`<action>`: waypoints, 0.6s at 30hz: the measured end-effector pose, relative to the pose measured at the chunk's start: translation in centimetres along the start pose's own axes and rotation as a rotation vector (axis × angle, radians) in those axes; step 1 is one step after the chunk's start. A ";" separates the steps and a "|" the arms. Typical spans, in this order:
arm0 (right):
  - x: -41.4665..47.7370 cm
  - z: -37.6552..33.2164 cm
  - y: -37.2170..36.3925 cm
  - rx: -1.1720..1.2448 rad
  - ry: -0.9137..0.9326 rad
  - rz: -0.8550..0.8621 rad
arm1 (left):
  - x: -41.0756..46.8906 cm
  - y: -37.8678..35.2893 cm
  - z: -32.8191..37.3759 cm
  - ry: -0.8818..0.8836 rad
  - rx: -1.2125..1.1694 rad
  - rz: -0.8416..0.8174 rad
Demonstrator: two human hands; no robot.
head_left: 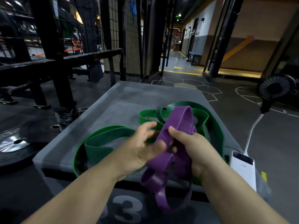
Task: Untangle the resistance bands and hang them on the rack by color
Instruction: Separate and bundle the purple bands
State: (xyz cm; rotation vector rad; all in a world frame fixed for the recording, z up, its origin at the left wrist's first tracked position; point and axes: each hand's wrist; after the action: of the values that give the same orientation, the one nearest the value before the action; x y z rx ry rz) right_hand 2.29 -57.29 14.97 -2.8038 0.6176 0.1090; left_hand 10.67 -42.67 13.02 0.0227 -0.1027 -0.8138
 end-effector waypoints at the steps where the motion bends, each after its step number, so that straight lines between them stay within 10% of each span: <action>1: -0.3 0.2 -0.3 -0.033 -0.003 -0.049 | -0.4 -0.5 0.1 0.043 0.022 -0.022; 8: -0.4 -1.9 1.5 -0.066 -0.034 -0.203 | -0.9 2.2 0.0 0.196 -0.025 -0.082; 18: -0.4 -3.3 5.4 0.385 0.026 -0.904 | -0.5 2.8 -0.5 0.077 0.357 0.086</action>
State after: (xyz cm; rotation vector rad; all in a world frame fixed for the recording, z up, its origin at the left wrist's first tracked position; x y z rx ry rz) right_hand -0.31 -62.74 16.88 -2.4317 -0.5894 -0.2023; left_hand 12.44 -40.41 12.62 0.3834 -0.1739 -0.6994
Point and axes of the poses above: each hand's wrist, its own x-axis towards the middle knuckle, its own y-axis out of the back of the hand, z = x × y, and after that the axes turned 2 degrees about -x, right-handed
